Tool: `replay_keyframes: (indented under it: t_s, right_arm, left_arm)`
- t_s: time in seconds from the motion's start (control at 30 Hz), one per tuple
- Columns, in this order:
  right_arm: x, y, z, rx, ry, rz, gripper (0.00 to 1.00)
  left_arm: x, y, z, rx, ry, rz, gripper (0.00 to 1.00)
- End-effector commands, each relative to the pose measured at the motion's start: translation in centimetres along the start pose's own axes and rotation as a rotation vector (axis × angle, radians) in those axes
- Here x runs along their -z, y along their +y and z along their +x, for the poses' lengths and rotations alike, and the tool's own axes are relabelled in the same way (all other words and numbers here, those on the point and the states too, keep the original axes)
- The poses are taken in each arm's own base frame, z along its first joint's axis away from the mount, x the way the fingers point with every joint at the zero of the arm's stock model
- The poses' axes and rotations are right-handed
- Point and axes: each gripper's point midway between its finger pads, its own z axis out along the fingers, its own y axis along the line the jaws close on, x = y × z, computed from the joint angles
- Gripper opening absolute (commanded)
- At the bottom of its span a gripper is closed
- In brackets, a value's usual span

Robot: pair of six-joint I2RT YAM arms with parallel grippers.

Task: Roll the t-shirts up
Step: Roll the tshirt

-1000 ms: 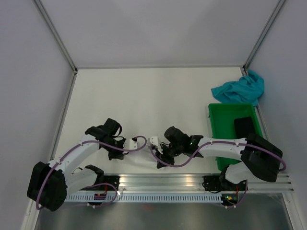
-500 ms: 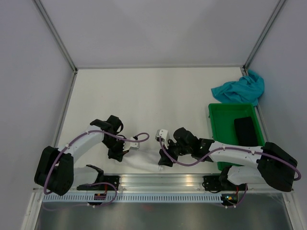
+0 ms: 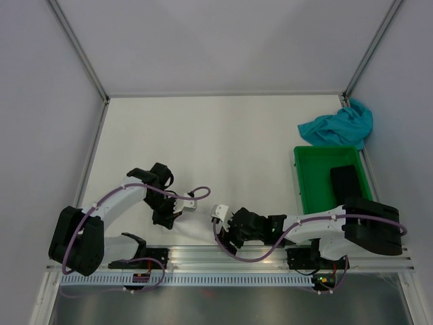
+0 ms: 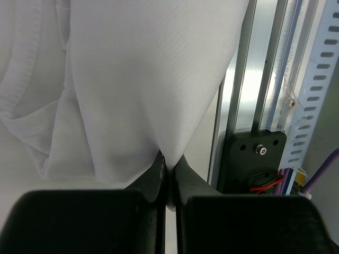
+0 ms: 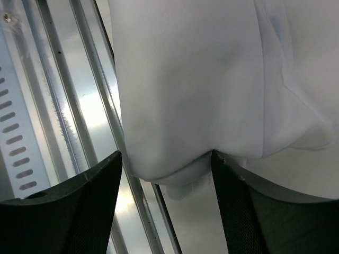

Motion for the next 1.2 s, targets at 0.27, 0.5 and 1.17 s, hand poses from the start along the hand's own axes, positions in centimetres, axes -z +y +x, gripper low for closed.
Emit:
replay_keyframes:
  t_s: [0.27,0.5,1.17]
  right_arm:
    - [-0.4,-1.0,1.1,-0.022,0.037,0.105,0.14]
    - [3.6,3.7,-1.6,-0.227,-0.066,-0.298,0.0]
    - [3.8,0.5,-2.4,-0.531,-0.113,-0.45,0.0]
  left_arm:
    - [0.5,-0.7,-0.5,0.002,-0.04,0.047,0.02]
    - [1.5,-0.9,-0.5,0.034,-0.044,0.097,0.02]
    - [0.8,-0.5,-2.9,0.22,-0.143,0.178,0.52]
